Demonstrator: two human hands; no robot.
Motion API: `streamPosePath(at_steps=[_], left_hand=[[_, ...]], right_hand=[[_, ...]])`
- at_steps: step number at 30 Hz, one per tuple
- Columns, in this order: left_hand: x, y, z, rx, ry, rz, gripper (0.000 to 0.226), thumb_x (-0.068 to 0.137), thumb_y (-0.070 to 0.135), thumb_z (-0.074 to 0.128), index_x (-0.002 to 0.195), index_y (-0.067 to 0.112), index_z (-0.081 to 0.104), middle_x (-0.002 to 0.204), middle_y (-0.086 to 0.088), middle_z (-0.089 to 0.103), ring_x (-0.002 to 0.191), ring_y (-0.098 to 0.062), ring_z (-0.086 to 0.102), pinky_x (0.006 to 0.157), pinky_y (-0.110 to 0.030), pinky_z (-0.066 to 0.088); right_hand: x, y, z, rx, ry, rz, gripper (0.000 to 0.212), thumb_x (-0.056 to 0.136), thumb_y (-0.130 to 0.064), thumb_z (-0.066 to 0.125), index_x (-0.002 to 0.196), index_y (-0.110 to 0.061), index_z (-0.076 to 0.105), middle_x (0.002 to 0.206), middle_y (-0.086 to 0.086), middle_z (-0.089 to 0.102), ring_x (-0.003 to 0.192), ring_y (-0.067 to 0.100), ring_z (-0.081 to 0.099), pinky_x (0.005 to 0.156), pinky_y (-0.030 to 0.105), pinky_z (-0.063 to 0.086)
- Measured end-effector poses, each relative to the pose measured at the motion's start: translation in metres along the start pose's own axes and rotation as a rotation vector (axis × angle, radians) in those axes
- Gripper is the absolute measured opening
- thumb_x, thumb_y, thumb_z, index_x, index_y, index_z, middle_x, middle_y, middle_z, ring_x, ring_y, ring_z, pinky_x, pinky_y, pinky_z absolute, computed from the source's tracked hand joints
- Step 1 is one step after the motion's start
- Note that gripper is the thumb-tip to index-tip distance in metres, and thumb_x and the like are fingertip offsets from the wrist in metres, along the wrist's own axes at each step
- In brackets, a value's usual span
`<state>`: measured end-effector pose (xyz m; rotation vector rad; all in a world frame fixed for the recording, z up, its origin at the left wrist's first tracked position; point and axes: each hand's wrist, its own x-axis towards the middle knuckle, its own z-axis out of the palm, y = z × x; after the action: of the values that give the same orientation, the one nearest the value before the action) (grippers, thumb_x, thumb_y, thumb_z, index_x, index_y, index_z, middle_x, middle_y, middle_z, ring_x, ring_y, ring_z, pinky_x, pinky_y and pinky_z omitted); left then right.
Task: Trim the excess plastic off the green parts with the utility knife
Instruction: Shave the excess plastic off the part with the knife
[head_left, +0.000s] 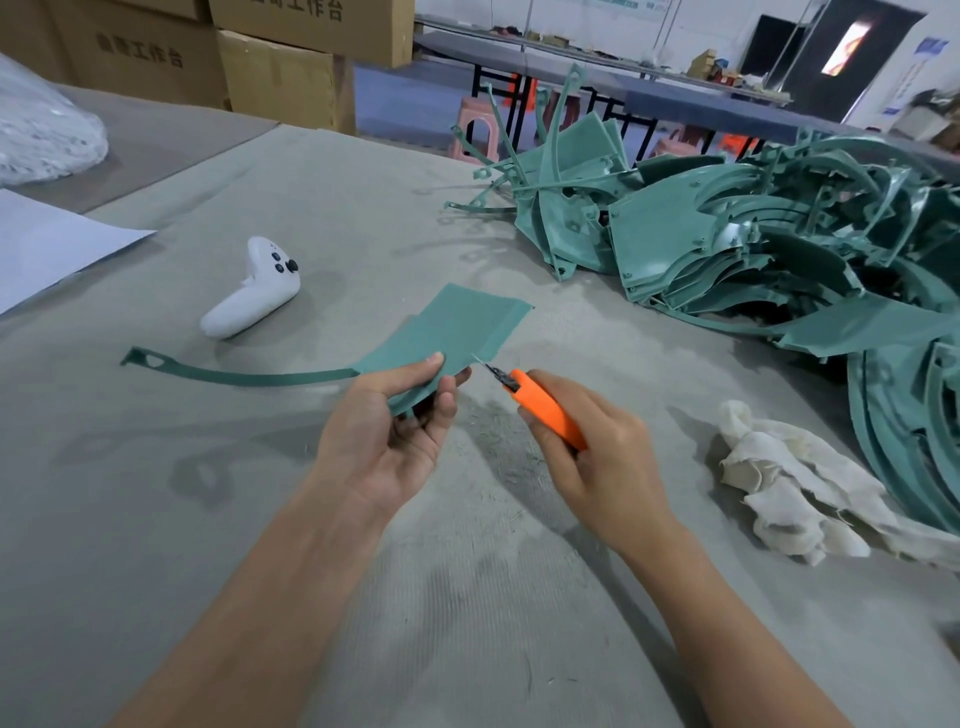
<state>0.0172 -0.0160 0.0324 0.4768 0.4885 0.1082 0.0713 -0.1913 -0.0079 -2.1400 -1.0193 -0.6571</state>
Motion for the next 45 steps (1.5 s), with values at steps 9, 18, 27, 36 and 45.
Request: streamPosePath(at_steps=[9,18,27,36,45], left_hand=[[0.0,0.001,0.0,-0.015,0.002,-0.02,0.007,0.067,-0.006,0.066,0.061,-0.002,0.067,0.066,-0.017,0.067,0.042,-0.009,0.057,0.042,-0.015,0.048],[0.006,0.002,-0.007,0.163,-0.004,0.037,0.005,0.082,-0.001,0.064,0.081,0.003,0.066,0.069,-0.016,0.069,0.043,-0.008,0.055,0.042,-0.015,0.046],[0.0,0.0,-0.011,0.714,-0.317,0.004,0.006,0.065,0.012,0.072,0.068,0.016,0.073,0.066,-0.009,0.063,0.04,-0.011,0.045,0.036,-0.018,0.033],[0.007,-0.004,-0.013,0.695,-0.287,0.093,0.019,0.064,0.013,0.076,0.082,0.012,0.072,0.07,-0.007,0.065,0.043,-0.012,0.047,0.037,-0.02,0.037],[0.005,-0.017,-0.003,0.989,-0.113,0.977,0.067,0.068,0.024,0.077,0.128,0.028,0.047,0.126,0.007,0.057,0.111,-0.01,0.058,0.083,-0.026,0.051]], right_hand=[[0.002,0.0,0.002,0.011,0.028,0.005,0.031,0.094,-0.017,0.061,0.124,-0.011,0.064,0.091,-0.005,0.067,0.067,0.011,0.059,0.064,0.022,0.05],[0.001,-0.01,-0.011,0.36,0.188,0.227,0.021,0.092,-0.038,0.059,0.103,-0.023,0.068,0.058,-0.004,0.048,0.049,0.01,0.044,0.05,0.026,0.038],[0.009,-0.013,-0.02,1.161,-0.061,0.824,0.033,0.082,-0.037,0.068,0.058,-0.018,0.054,0.048,0.002,0.041,0.034,0.011,0.03,0.036,0.018,0.026],[0.01,-0.012,-0.021,1.288,-0.055,0.904,0.022,0.079,-0.027,0.071,0.075,-0.015,0.053,0.053,-0.002,0.041,0.036,0.007,0.028,0.034,0.018,0.026],[0.017,-0.02,-0.023,1.265,0.296,0.845,0.016,0.075,-0.029,0.074,0.07,-0.021,0.061,0.056,-0.001,0.035,0.037,0.009,0.031,0.036,0.02,0.031]])
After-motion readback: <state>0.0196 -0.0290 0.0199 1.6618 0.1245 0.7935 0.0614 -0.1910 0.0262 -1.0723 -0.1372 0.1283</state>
